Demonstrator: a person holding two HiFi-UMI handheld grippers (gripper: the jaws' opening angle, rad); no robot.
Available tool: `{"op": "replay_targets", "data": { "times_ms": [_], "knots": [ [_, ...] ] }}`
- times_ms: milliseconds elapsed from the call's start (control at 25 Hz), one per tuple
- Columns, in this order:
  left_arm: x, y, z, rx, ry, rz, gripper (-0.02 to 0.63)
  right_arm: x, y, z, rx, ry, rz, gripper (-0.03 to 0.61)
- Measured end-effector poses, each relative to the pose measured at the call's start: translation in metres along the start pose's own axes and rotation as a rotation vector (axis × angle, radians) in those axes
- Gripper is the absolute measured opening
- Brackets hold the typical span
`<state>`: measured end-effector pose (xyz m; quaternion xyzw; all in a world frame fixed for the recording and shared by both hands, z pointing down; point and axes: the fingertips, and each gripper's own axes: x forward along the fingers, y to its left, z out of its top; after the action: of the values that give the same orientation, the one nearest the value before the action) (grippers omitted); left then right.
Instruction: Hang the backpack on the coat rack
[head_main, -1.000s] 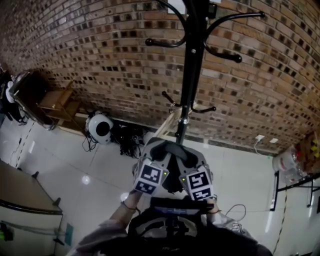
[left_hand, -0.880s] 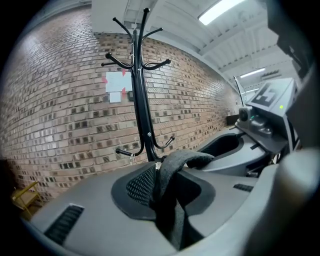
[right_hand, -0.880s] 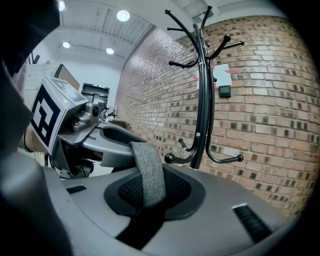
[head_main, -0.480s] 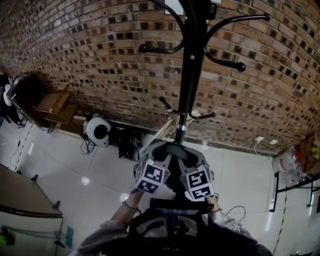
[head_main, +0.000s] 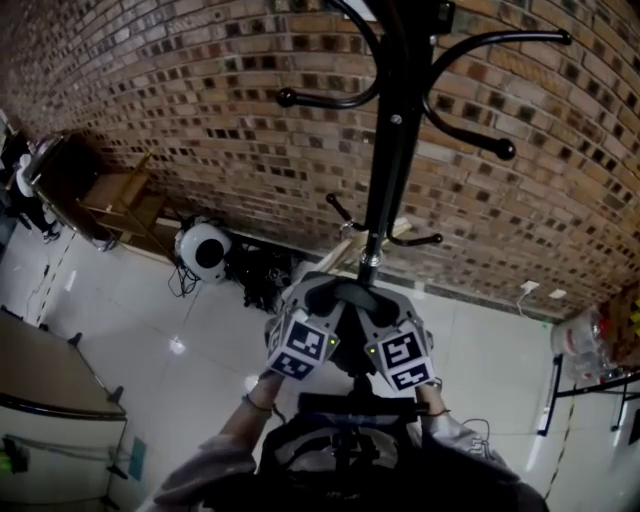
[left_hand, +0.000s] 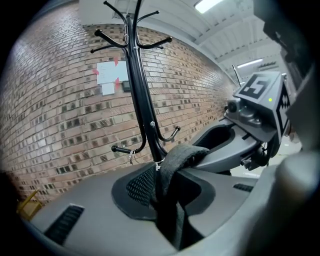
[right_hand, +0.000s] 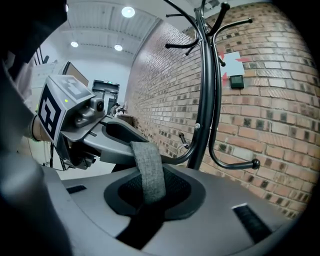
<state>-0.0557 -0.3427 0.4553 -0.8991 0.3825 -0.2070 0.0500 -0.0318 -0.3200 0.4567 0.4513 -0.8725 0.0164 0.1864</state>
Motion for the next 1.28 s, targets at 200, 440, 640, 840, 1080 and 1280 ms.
{"op": "replay_targets", "data": {
  "times_ms": [200, 440, 640, 840, 1080, 1280],
  "knots": [
    [0.012, 0.010, 0.000, -0.022, 0.018, 0.019, 0.094, 0.011, -0.010, 0.000, 0.005, -0.001, 0.032, 0.084],
    [0.037, 0.003, -0.011, -0.027, 0.058, -0.014, 0.094, 0.025, -0.028, -0.021, 0.028, 0.049, 0.025, 0.084],
    [0.052, 0.005, -0.012, -0.072, 0.047, -0.016, 0.094, 0.034, -0.040, -0.028, 0.065, 0.039, 0.027, 0.086],
    [0.056, 0.005, -0.011, -0.042, 0.017, -0.020, 0.094, 0.035, -0.041, -0.030, 0.091, 0.021, 0.039, 0.089],
    [0.053, 0.004, -0.012, -0.056, 0.017, 0.009, 0.095, 0.032, -0.037, -0.033, 0.135, 0.033, 0.055, 0.099],
    [0.034, -0.001, -0.013, -0.124, -0.019, 0.018, 0.098, 0.021, -0.037, -0.042, 0.181, 0.059, 0.008, 0.133]
  ]
}}
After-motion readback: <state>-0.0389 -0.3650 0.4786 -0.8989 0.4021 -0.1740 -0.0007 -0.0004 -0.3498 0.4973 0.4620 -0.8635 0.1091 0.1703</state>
